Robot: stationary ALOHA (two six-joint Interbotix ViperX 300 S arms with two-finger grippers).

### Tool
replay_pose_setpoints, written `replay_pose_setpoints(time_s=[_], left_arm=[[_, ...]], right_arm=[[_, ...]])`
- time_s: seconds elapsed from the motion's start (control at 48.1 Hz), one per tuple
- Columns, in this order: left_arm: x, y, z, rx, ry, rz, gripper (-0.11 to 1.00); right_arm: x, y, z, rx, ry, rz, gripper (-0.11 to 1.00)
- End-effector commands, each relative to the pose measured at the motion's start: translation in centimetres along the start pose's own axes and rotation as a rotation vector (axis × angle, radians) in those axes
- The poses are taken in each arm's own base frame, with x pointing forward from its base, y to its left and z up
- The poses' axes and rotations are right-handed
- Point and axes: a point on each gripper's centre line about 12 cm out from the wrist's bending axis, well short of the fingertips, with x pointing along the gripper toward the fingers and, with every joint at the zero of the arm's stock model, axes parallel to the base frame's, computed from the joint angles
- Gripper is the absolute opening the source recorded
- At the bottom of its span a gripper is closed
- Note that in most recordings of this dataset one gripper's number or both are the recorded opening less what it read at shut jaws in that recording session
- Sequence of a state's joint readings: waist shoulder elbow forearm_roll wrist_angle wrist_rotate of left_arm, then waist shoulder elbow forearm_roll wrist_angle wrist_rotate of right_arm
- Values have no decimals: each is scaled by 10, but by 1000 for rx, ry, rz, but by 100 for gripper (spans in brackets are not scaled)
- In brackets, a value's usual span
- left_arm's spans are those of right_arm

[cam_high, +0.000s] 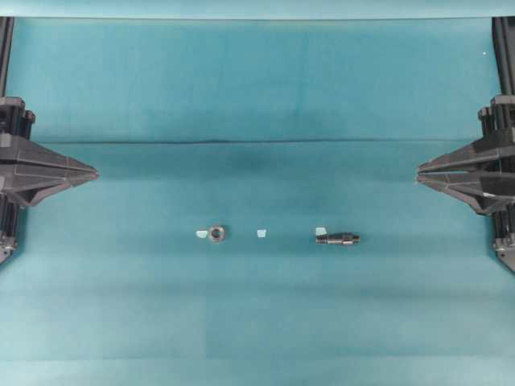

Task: Insert the washer onto the shaft with both hands.
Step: 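Move both grippers inward toward the washer and the threaded shaft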

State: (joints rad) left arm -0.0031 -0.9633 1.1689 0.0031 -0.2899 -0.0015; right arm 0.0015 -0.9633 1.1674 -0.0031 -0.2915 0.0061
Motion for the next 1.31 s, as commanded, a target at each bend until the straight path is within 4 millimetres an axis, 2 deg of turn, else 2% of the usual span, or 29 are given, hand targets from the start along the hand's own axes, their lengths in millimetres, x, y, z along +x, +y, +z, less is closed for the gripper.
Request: replay_pose_setpoints(time_s=[0.0,0.229,0.54,0.727,1.06,1.288], left_arm=[[11,0,13,-8,32,-1,2],[37,1,8,-12,311,5,2],[73,1,-9,-12,454,6,2],[95,1,-27,-13,600,9,2],[118,4,-58,-10,844,20,2],[138,4,-88,-8,991,20,2]], right_arm=[[3,1,10,31,-20,1,0],[10,-6,6,60,209,-34,-9],[14,-6,-22,137,484,-57,-10],[27,-5,-39,187,607,-74,-10],[51,-3,-65,184,882,-86,-10],[68,-2,-88,160,1033,-88,-10]])
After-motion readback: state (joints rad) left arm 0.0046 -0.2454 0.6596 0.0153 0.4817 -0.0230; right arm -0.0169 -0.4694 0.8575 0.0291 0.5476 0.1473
